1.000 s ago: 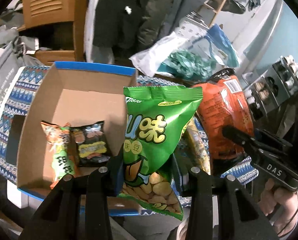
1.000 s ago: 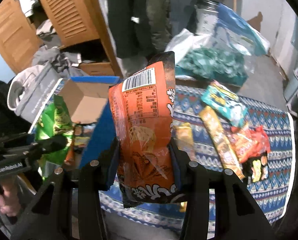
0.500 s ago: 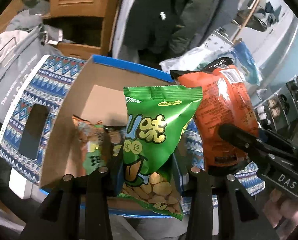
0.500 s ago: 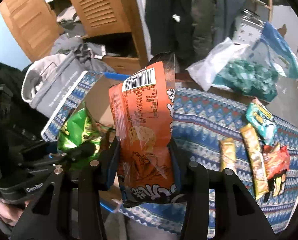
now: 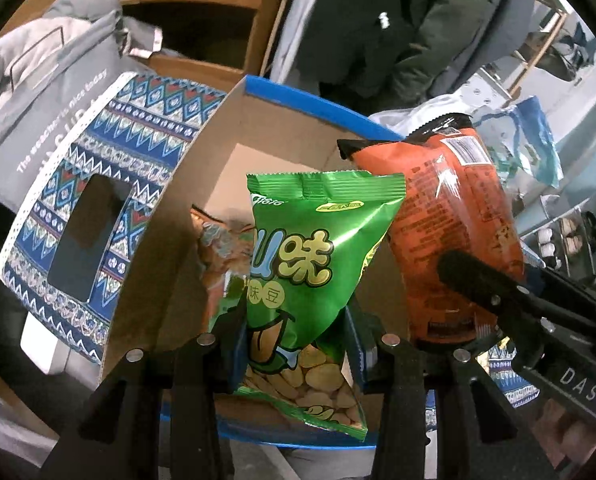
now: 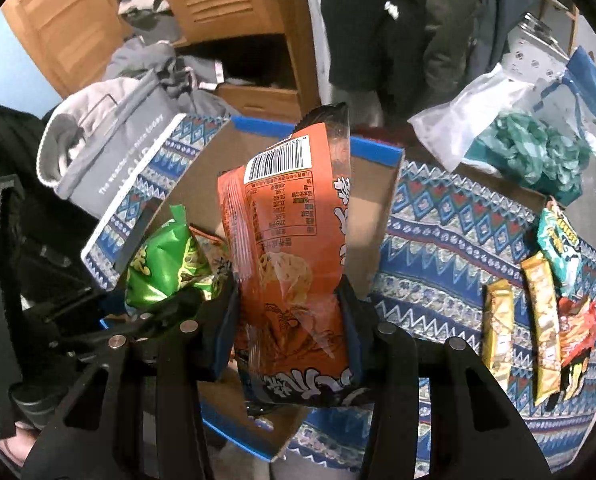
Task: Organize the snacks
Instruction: 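Open both tools to drop the bags into the box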
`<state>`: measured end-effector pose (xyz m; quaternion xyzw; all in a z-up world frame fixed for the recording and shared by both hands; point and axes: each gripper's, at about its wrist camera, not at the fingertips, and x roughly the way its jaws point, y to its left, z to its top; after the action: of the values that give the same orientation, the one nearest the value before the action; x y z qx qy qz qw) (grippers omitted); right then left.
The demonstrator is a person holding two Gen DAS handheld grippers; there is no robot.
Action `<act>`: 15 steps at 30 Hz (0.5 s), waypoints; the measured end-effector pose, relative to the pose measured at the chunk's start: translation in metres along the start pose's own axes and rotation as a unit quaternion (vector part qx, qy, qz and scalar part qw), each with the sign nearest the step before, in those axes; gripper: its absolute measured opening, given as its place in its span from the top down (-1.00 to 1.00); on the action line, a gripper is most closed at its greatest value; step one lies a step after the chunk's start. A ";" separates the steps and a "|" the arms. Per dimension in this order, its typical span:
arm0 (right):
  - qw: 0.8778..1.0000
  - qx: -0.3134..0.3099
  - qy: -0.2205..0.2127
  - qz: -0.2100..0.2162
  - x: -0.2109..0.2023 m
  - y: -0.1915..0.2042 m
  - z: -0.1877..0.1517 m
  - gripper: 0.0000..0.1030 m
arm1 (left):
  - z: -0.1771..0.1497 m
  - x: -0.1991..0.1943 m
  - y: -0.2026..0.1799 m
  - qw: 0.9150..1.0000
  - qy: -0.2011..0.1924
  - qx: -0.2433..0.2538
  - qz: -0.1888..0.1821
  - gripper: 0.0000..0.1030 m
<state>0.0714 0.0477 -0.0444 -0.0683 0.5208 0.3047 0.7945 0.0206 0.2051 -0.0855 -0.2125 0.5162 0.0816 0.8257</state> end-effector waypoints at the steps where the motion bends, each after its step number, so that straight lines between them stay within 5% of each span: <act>1: 1.000 0.000 0.002 0.001 0.002 0.000 0.000 0.13 | 0.000 0.002 0.002 1.000 0.002 -0.004 0.000 0.21; 5: 1.000 0.005 0.012 0.003 0.012 0.000 0.001 0.07 | 0.000 0.005 0.010 1.000 0.008 -0.027 0.002 0.21; 11: 1.000 0.007 0.013 -0.009 0.016 0.000 0.002 -0.03 | 0.000 0.001 0.011 0.999 -0.004 -0.033 0.012 -0.05; 15: 1.000 0.004 -0.003 -0.010 0.007 0.000 0.004 -0.32 | 0.000 -0.001 0.007 1.000 -0.003 -0.027 0.009 -0.07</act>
<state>0.0766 0.0525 -0.0490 -0.0698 0.5189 0.2951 0.7993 0.0175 0.2114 -0.0866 -0.2296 0.5128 0.1039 0.8207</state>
